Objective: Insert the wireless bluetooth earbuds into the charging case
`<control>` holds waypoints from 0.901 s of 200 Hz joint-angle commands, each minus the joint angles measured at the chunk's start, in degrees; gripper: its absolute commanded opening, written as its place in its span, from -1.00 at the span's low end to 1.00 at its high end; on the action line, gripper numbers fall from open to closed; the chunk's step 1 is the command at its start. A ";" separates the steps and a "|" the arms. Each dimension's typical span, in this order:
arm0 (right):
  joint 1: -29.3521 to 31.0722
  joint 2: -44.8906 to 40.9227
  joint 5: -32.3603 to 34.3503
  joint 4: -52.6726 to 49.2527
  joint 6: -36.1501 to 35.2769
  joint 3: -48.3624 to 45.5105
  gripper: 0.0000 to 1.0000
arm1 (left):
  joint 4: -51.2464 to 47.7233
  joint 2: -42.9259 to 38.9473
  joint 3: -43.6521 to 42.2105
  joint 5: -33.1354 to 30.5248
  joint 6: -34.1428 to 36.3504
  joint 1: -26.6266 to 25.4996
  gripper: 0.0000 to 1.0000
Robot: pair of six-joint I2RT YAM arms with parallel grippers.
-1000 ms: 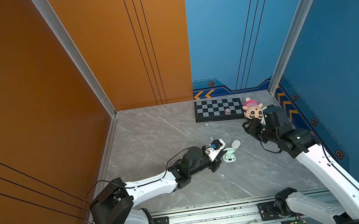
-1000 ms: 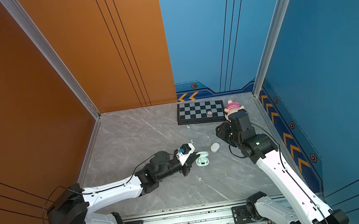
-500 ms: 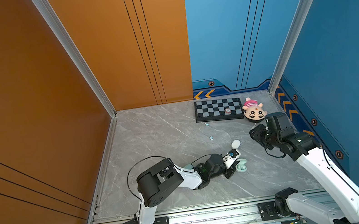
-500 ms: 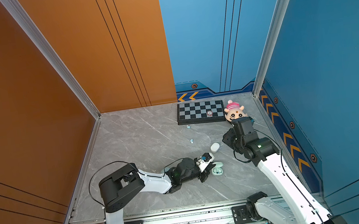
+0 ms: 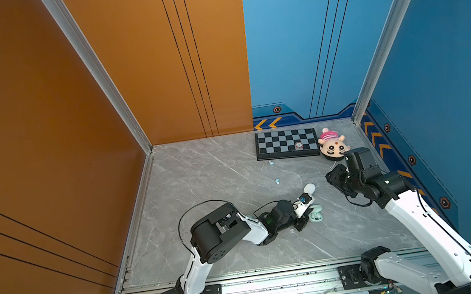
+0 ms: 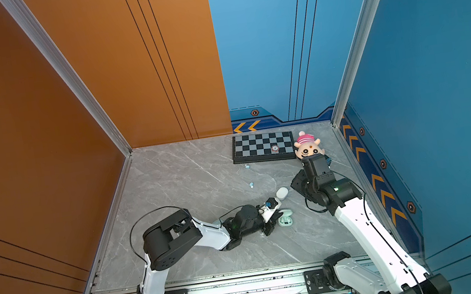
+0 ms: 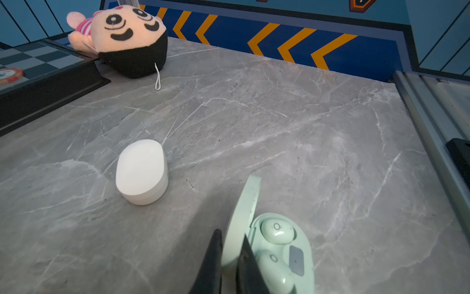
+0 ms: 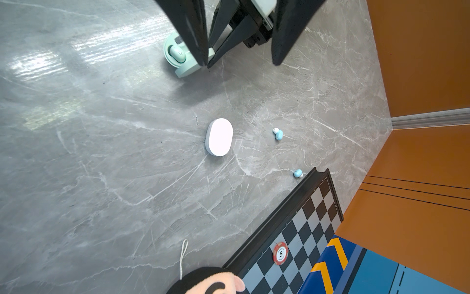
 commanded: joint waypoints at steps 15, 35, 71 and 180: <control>-0.71 -0.22 0.60 -1.73 0.61 -1.43 -0.12 | 1.17 1.45 1.74 0.18 -0.74 0.68 -0.58; -0.78 -0.60 0.59 -1.88 0.15 -2.01 -0.11 | 1.17 1.72 1.75 0.13 -0.84 0.77 -0.40; -1.28 -1.04 0.35 -3.74 -0.58 -2.98 -0.01 | 1.25 0.50 0.79 -1.09 -1.29 0.94 -0.09; -4.42 10.63 -12.19 -10.54 -12.07 -2.13 0.06 | -11.21 -46.91 -23.04 -7.77 -4.08 2.51 0.65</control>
